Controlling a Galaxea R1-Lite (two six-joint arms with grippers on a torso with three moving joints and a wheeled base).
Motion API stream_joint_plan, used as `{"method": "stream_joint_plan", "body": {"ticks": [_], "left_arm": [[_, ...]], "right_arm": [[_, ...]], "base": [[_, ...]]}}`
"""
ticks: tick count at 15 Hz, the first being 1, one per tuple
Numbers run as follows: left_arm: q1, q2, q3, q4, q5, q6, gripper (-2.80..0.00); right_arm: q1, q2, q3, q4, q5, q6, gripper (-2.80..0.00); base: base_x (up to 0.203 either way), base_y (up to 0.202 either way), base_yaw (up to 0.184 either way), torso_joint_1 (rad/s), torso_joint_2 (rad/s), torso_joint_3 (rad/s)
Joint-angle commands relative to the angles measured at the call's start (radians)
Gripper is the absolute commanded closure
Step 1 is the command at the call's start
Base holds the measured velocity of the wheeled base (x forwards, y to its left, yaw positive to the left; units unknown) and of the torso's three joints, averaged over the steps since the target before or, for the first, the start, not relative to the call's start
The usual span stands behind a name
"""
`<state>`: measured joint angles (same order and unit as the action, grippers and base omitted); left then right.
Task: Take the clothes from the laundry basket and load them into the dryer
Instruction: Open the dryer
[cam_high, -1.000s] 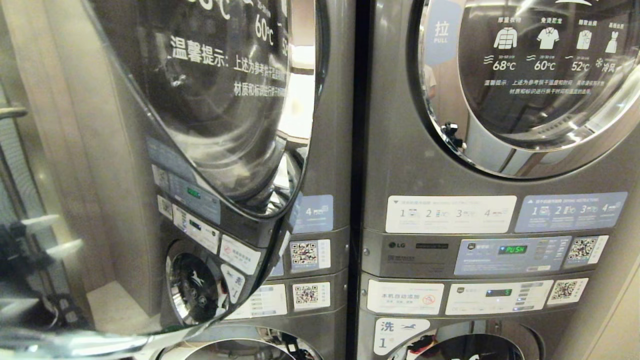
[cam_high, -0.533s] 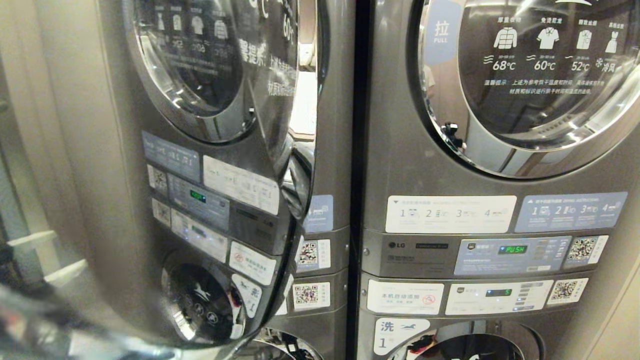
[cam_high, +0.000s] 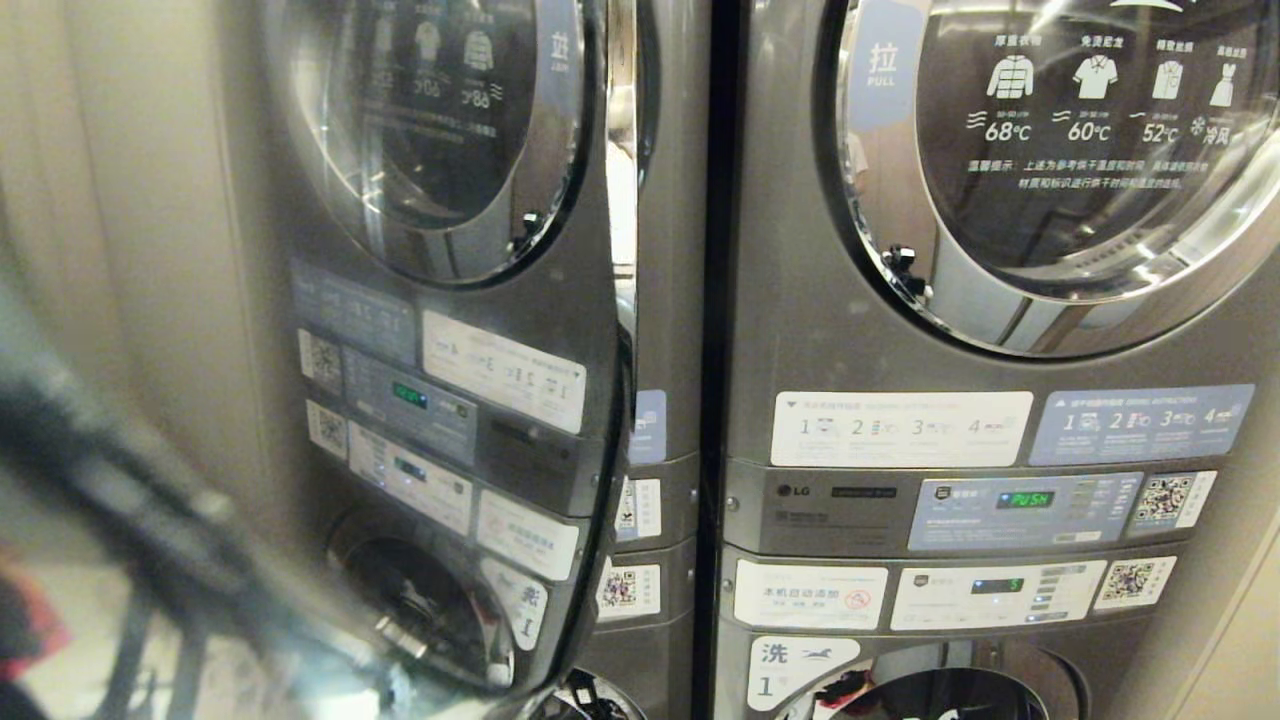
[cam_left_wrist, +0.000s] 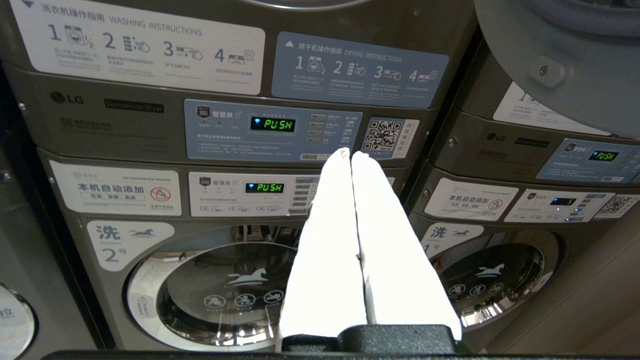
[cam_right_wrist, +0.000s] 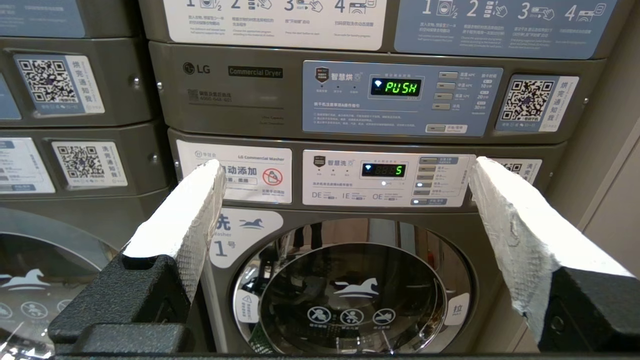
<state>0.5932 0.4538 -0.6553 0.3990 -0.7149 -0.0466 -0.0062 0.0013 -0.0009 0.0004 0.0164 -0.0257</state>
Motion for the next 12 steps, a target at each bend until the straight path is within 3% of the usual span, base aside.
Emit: {"method": "stream_joint_plan", "body": {"ticks": [1,8,12], "left_arm": [[-0.007,-0.004,0.011,0.003,-0.005,-0.001,0.00],[-0.081,0.023,0.007,-0.017,-0.006,-0.001,0.00],[-0.128,0.109,0.007,-0.118,-0.010,-0.001,0.00]], "right_arm": [[0.000,0.000,0.001,0.000,0.000,0.000,-2.80],[0.000,0.000,-0.001,0.001,0.000,0.000,-2.80],[0.000,0.000,0.001,0.001,0.000,0.000,-2.80]], "base": [[0.000,0.000,0.000,0.000,0.00,0.000],[0.000,0.000,0.000,0.000,0.00,0.141],[0.000,0.000,0.000,0.002,0.00,0.202]]}}
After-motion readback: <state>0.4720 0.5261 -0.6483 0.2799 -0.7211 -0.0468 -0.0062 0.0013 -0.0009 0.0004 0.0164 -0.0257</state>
